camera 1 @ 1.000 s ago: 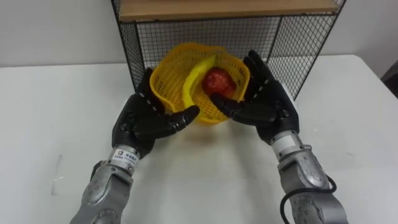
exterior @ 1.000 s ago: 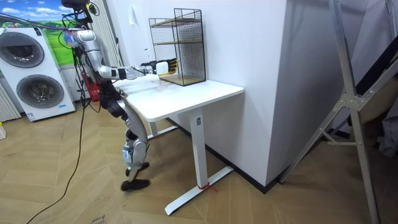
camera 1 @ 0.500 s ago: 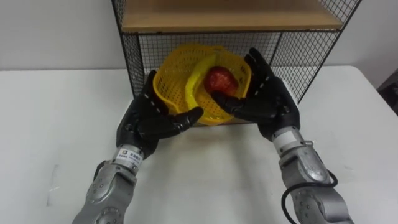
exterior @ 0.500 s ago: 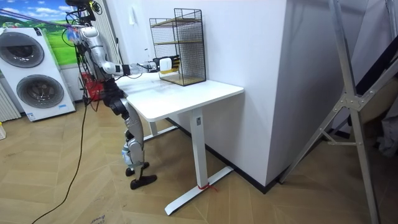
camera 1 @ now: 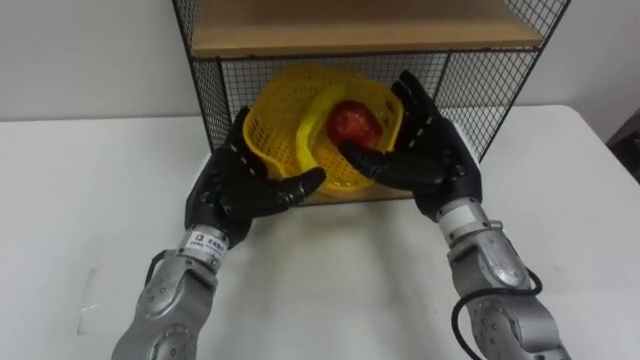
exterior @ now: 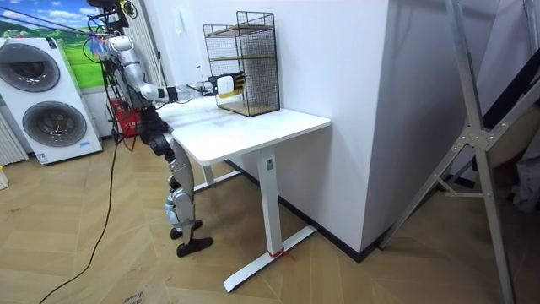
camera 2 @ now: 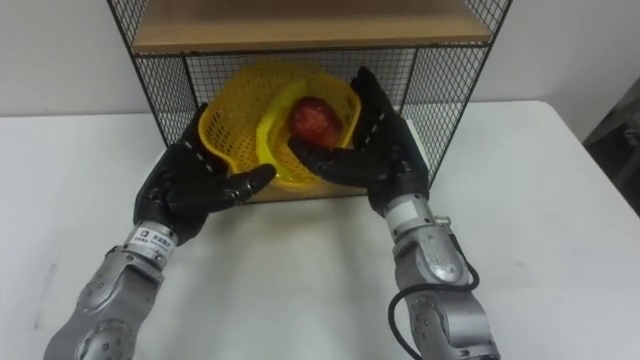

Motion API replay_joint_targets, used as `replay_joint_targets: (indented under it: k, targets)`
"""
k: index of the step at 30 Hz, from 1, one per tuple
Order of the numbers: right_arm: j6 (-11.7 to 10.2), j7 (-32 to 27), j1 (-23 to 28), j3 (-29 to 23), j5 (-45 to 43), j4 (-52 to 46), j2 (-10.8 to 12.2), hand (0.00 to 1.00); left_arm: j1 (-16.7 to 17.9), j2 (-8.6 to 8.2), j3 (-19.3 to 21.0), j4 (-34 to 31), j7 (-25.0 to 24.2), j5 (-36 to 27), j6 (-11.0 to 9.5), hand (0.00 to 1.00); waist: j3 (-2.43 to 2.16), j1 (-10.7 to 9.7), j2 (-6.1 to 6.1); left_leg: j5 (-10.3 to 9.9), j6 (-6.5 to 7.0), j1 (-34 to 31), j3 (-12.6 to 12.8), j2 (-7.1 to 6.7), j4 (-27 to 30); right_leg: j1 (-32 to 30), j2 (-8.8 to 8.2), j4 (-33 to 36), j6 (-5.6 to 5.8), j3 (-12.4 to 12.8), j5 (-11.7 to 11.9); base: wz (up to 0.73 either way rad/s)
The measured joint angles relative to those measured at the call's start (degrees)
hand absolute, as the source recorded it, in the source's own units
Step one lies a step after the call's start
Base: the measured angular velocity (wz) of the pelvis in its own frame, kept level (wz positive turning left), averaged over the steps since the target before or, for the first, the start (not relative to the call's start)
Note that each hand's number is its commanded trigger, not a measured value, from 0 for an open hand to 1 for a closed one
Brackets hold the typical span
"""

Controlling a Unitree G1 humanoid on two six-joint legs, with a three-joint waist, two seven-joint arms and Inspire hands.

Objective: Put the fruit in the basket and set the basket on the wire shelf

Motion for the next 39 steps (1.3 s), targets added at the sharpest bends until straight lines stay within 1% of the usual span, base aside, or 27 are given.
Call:
replay_joint_targets:
  k: [1,3,5,7,8,9,11,12,14,15,17,18,22,23,25,27,29,30,31,32,35,39]
  targets:
    - [0.3,0.0,-0.5,-0.1,0.0,1.1,0.1,0.0,-0.2,0.11,0.0,0.3,0.4,1.0,0.3,0.0,0.01,-0.2,-0.01,0.0,-0.02,0.0,0.0,0.0,0.0,0.0,0.0,0.0,0.0,0.0,0.0,0.0]
    - [1.9,0.0,-1.4,-0.3,0.1,2.9,0.0,0.0,-1.1,0.05,0.0,1.9,1.0,3.2,1.0,0.0,0.02,-0.2,-0.03,0.0,-0.02,0.0,0.0,0.0,0.0,-0.1,-0.05,0.2,-0.01,-0.1,0.0,0.0]
    - [4.1,0.0,-2.8,-0.7,0.4,5.1,0.0,0.0,-2.5,-0.16,0.0,4.2,1.8,5.4,2.6,0.0,0.16,-0.1,-0.27,0.0,0.0,0.0,0.0,-0.02,0.0,-0.1,-0.28,0.4,-0.01,-0.2,0.0,0.0]
    - [5.9,0.0,-3.6,-1.1,0.2,5.6,0.0,0.0,-3.1,-0.57,0.3,4.7,2.4,6.0,3.8,0.0,0.32,0.1,-0.51,0.0,0.01,-0.2,0.0,-0.03,0.0,-0.3,-0.35,0.4,0.0,-0.2,0.0,0.0]
    - [6.5,0.0,-4.5,-1.2,0.2,6.0,0.0,0.0,-3.7,-0.63,0.5,5.2,2.7,6.0,4.5,0.0,0.4,0.1,-0.72,0.0,0.02,-0.3,0.0,-0.04,0.0,-0.5,-0.33,0.4,0.0,-0.3,0.0,0.0]
    - [6.9,0.0,-5.0,-1.2,0.2,6.3,0.0,0.0,-4.0,-0.63,0.5,5.2,3.1,6.0,5.0,0.0,0.4,0.1,-0.81,0.1,0.03,-0.4,0.0,-0.04,0.0,-0.6,-0.28,0.4,0.0,-0.3,0.0,0.0]
    - [8.4,-0.5,-7.5,-1.9,0.3,7.8,-0.1,0.0,-5.6,-0.86,1.0,5.8,4.2,6.1,6.7,0.0,0.45,0.1,-1.26,0.1,0.05,-0.5,-0.2,-0.05,0.1,-0.4,-0.18,0.1,-0.01,-0.5,0.0,0.03]
    - [8.6,-0.6,-8.1,-2.0,0.2,8.2,-0.1,0.0,-6.2,-0.95,1.1,6.1,4.6,6.1,7.0,0.0,0.51,0.2,-1.38,0.1,0.05,-0.4,-0.2,-0.05,0.1,-0.3,-0.17,0.1,-0.01,-0.5,0.0,0.0]
    - [9.5,-1.0,-10.8,-2.4,0.5,10.5,0.3,0.0,-7.9,-1.18,1.6,6.4,6.1,6.0,8.4,0.0,0.5,0.2,-1.77,0.1,0.04,-0.2,-0.2,-0.05,0.0,-0.1,-0.18,0.1,-0.01,-0.6,0.0,0.0]
    - [9.6,-1.0,-11.5,-2.4,0.5,11.3,0.3,0.0,-8.3,-1.22,1.8,6.5,6.3,6.0,8.7,0.0,0.51,0.2,-1.86,0.1,0.04,-0.1,-0.2,-0.05,0.0,0.0,-0.2,0.0,-0.01,-0.7,0.0,0.0]
    - [11.2,-1.1,-14.1,-2.9,0.5,14.7,0.5,0.0,-10.5,-1.73,2.3,8.6,7.1,6.0,10.0,0.0,0.52,0.3,-2.14,0.1,0.03,0.3,-0.3,-0.06,0.0,0.6,-0.26,-0.1,-0.05,-1.4,0.0,0.05]
    - [11.4,-1.1,-14.6,-3.0,0.5,15.5,0.7,0.0,-11.0,-1.77,2.4,9.1,7.3,6.1,10.4,0.0,0.51,0.3,-2.16,0.1,0.03,0.4,-0.4,-0.06,0.0,0.7,-0.27,-0.2,-0.08,-1.6,0.0,0.04]
    - [13.8,-1.1,-15.8,-3.4,0.5,18.6,1.0,0.0,-12.6,-1.81,3.3,10.3,7.4,6.1,13.0,0.0,0.5,0.5,-2.08,0.1,0.02,0.4,-0.5,-0.02,0.0,1.1,-0.21,-1.0,-0.14,-1.8,0.3,0.0]
    - [14.0,-1.1,-15.8,-3.5,0.5,18.9,1.0,0.0,-13.1,-1.82,3.3,11.1,7.8,6.2,13.5,0.0,0.49,0.6,-2.05,0.2,0.03,0.4,-0.5,-0.02,0.0,1.1,-0.22,-1.0,-0.14,-1.7,0.3,0.0]
    - [14.4,-1.1,-16.0,-3.7,0.7,19.1,1.0,0.0,-14.1,-1.94,3.5,12.0,8.1,6.2,14.0,0.0,0.46,0.6,-1.99,0.2,0.02,0.6,-0.5,0.0,0.0,1.3,-0.22,-1.0,-0.15,-1.8,0.3,0.0]
    - [14.9,-1.1,-16.1,-4.0,0.7,19.2,1.1,0.0,-14.8,-2.45,4.4,12.6,8.6,6.7,15.0,0.0,0.37,0.6,-1.82,0.2,0.02,0.8,-0.4,0.0,0.0,1.4,-0.25,-1.0,-0.14,-1.8,0.3,0.0]
    - [15.1,-1.3,-16.7,-5.1,0.7,20.6,1.5,0.0,-16.0,-3.99,5.1,14.3,9.0,7.3,15.4,0.0,0.24,1.2,-1.52,0.2,0.03,1.0,-0.3,-0.01,-0.1,1.6,-0.53,-0.9,-0.14,-1.8,0.3,0.0]
    - [15.1,-1.4,-17.3,-5.3,0.7,21.4,1.6,0.0,-16.2,-4.37,5.5,14.6,9.1,7.4,15.5,0.0,0.2,1.3,-1.46,0.2,0.02,1.1,-0.3,-0.01,-0.1,1.6,-0.58,-0.9,-0.14,-1.8,0.3,0.0]
    - [15.5,-1.8,-18.8,-5.6,0.7,23.0,1.9,0.0,-16.9,-4.96,5.8,15.5,9.4,7.7,15.8,0.0,0.14,1.4,-1.36,0.3,0.02,1.1,-0.3,-0.01,-0.2,1.6,-0.57,-0.9,-0.18,-1.8,0.4,0.0]
    - [15.8,-2.2,-20.2,-5.8,0.7,24.2,2.2,0.0,-17.6,-5.21,6.2,16.2,9.5,7.7,16.1,0.0,0.13,1.6,-1.34,0.5,-0.02,1.2,-0.3,-0.01,-0.3,1.6,-0.57,-0.9,-0.25,-1.9,0.5,0.0]
    - [16.2,-2.8,-21.7,-6.0,0.7,25.1,2.3,0.0,-18.3,-5.48,6.8,16.7,9.6,7.8,17.0,0.0,0.12,1.6,-1.32,1.1,-0.16,1.4,-0.4,-0.04,-1.1,1.9,-0.55,-1.6,-0.42,-2.4,0.9,0.01]
    - [16.2,-2.4,-21.8,-6.8,0.7,27.1,2.6,0.0,-19.2,-5.52,7.1,18.3,9.2,9.5,17.3,0.0,0.1,1.6,-1.26,1.3,-0.34,1.8,-0.8,0.04,-1.3,2.6,-0.51,-2.1,-0.56,-2.8,1.2,0.04]
